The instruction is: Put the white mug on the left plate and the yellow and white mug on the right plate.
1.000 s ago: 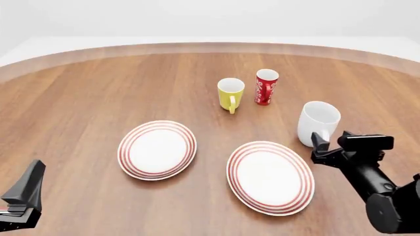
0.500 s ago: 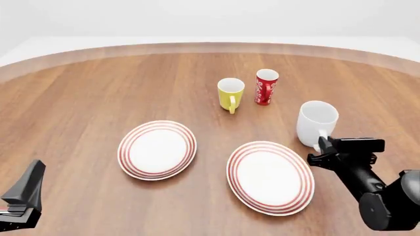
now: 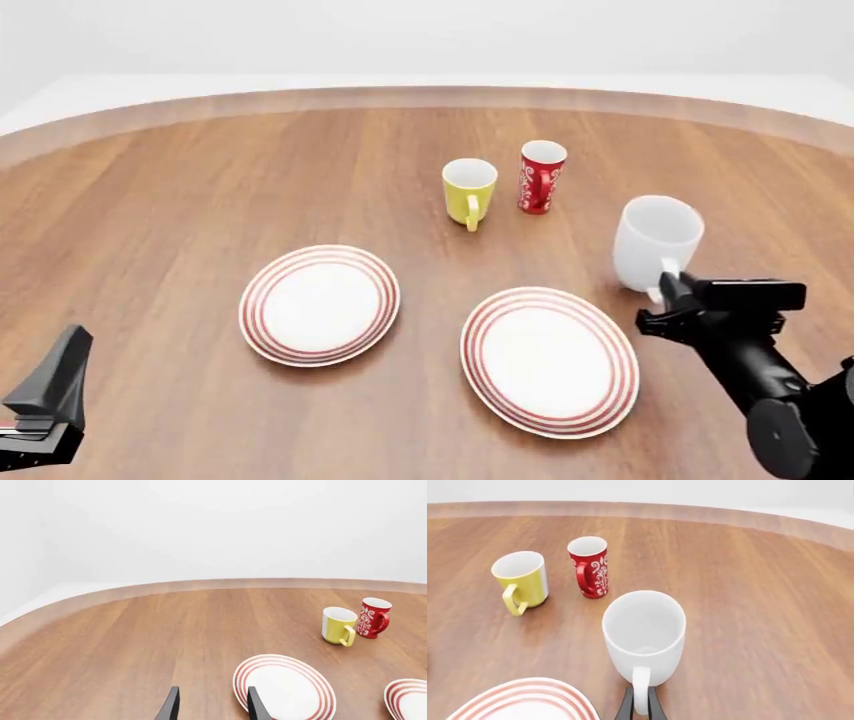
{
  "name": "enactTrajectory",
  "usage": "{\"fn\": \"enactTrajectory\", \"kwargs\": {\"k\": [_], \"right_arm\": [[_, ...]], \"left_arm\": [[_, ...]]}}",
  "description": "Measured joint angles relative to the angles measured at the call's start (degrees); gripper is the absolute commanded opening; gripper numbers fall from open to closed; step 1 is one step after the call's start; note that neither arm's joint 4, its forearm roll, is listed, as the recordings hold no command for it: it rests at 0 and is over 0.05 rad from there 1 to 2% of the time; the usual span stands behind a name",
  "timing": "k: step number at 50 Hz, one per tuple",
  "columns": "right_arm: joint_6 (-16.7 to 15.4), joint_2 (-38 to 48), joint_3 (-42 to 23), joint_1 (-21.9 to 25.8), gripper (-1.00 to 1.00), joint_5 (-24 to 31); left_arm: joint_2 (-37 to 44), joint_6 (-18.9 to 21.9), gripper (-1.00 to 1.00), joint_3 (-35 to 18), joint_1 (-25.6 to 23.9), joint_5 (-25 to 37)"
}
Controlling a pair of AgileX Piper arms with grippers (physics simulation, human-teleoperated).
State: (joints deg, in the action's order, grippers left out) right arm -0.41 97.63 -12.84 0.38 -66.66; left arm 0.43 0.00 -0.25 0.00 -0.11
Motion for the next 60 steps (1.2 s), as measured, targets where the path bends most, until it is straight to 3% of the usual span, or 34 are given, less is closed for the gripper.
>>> {"fn": "enactTrajectory", "kwargs": {"k": [18, 41, 60], "right_arm": [[0.8, -13.4, 2.2, 1.8, -1.00, 7.0], [1.8, -30.2, 1.3, 8.9, -1.00, 20.1], [0.6, -34.4, -3.8, 16.8, -1.00, 27.2]], "left_arm": [[0.0, 0.0, 1.00, 0.0, 0.0, 0.0], [0.0, 0.0, 1.00, 0.0, 0.0, 0.0], [0.0, 0.0, 1.00, 0.0, 0.0, 0.0]]}}
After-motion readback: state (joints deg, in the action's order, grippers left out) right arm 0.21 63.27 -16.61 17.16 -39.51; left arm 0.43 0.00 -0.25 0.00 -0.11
